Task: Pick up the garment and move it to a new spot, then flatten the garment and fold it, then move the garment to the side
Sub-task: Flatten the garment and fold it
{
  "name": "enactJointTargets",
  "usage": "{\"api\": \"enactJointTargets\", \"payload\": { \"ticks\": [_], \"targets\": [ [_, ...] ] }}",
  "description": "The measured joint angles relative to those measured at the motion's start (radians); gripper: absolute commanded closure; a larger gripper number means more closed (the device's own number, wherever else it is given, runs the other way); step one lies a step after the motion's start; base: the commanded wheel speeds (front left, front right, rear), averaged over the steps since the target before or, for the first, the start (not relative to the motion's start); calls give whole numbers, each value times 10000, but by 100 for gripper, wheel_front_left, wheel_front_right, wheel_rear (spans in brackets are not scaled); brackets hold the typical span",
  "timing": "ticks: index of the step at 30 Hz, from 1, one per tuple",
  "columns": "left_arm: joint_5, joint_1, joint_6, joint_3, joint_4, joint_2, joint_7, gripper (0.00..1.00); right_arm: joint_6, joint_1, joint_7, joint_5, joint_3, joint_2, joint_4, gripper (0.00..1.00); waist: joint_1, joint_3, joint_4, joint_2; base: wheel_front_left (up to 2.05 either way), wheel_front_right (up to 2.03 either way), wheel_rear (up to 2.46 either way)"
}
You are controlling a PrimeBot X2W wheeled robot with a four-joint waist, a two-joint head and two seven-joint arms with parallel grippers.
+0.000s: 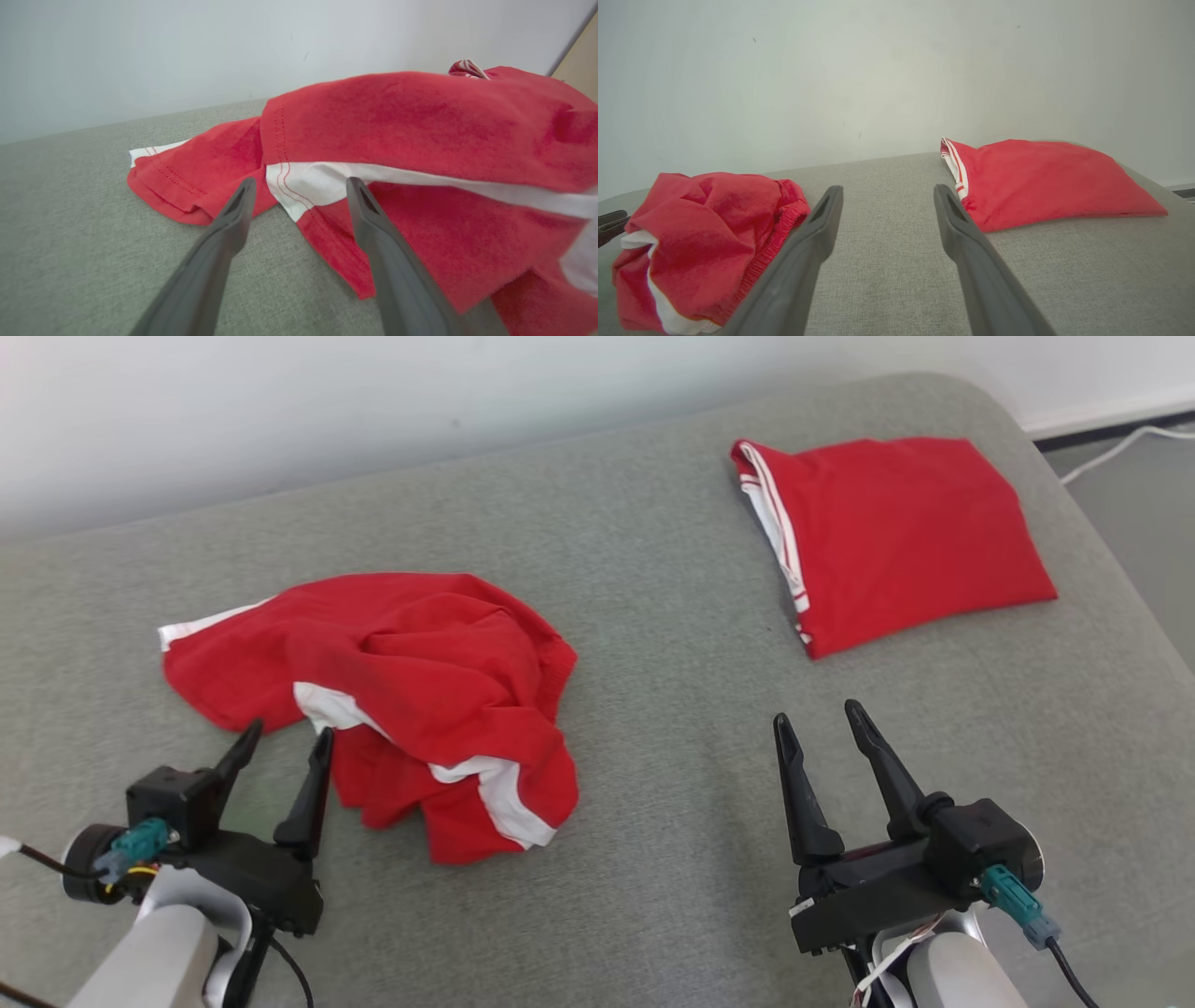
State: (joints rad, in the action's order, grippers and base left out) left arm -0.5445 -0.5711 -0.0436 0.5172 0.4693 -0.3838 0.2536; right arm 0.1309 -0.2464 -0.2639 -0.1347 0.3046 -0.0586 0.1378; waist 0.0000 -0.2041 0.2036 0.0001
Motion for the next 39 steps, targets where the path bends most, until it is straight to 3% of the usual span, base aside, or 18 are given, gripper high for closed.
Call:
{"api": "enactJointTargets", "payload": {
  "ticks": [17,18,19,20,28,39],
  "targets": [
    [167,-1014,623,-240,2222,102,44,0,0,-80,0,4,-33,35,-186,0,0,-660,1004,0,0,0,0],
    [167,-1058,681,-270,2280,127,46,15,0,-79,-2,15,-46,36,-192,0,1,-679,1011,0,0,0,0],
    [169,-1088,685,-299,2313,150,65,65,0,-79,-2,19,-50,40,-196,0,1,-690,1004,0,0,0,0],
    [173,-1111,696,-324,2345,188,67,100,0,-79,-2,27,-65,42,-198,0,0,-693,985,0,0,0,0],
    [491,-1110,755,-481,2215,487,67,100,0,-78,-2,111,-56,58,-153,0,1,-559,679,0,0,0,0],
    [911,-498,646,-903,1005,736,69,100,0,81,-2,102,-86,38,81,0,0,-79,8,0,0,0,0]
  ]
}}
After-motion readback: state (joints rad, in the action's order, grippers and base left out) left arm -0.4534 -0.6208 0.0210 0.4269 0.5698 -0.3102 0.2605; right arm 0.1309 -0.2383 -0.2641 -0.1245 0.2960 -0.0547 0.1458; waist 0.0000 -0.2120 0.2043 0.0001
